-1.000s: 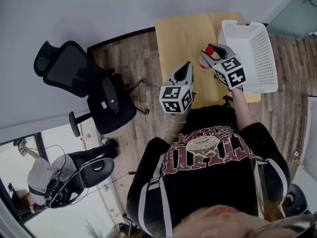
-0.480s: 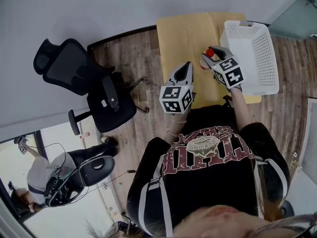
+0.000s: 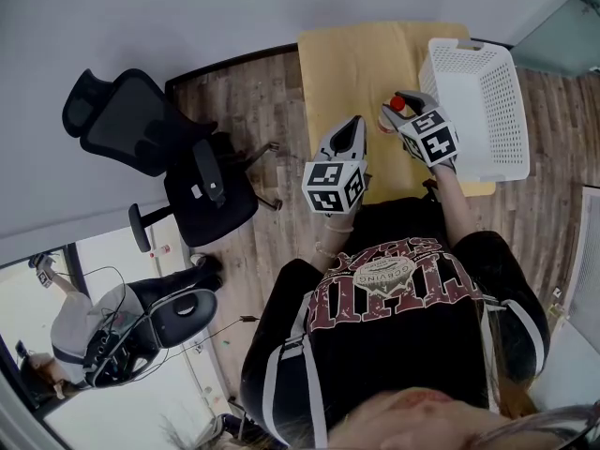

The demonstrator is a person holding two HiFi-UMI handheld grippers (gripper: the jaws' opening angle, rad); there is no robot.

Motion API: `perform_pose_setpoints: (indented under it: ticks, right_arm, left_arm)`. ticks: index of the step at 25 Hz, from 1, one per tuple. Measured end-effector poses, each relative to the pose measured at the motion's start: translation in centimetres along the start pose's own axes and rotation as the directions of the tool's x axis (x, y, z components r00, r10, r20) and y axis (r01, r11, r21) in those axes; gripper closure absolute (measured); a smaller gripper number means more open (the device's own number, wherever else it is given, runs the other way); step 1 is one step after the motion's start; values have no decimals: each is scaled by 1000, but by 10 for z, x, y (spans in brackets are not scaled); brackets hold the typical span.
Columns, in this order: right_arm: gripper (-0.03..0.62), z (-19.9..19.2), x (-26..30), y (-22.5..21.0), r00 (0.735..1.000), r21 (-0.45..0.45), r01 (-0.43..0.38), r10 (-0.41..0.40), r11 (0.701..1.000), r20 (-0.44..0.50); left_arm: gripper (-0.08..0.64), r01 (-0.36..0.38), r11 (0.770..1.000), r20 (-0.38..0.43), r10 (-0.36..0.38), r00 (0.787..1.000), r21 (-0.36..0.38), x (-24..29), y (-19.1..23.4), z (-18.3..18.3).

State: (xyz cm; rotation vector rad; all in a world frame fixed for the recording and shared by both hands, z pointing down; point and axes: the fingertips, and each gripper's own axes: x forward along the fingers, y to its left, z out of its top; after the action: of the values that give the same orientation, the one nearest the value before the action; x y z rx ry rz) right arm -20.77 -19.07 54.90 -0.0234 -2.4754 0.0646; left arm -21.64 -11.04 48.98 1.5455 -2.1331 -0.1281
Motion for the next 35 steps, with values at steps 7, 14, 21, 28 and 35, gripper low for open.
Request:
perform_pose_setpoints:
  ticks: [7,14,21,28,35]
  right_arm:
    - [423,-7,6,0,1000,6,1,0,1000,-16]
    - [423,-13,10,1,999,-12,14,-14,1000,-34]
    - [423,-15,7,4,1000,-18,9,-9,1000,-29]
    - [423,-17,4,9,999,-36,19,-20,999,-29]
    - [422,-17,4,8,999,-28,29,-30,999,-32]
  left_arm:
    - [512,3,1000,-1,-3,1000,-2,1,1,0]
    - [512,3,1000,-11,-3,1000,-2,4,2,0]
    - [512,11,1000,-11,-11,1000,0,8,-1,-1]
    - [512,17,1000,-13,-17,1000,4,9,-2,1]
    - [512,19,1000,-6,-18,1000,13,9,-5,4]
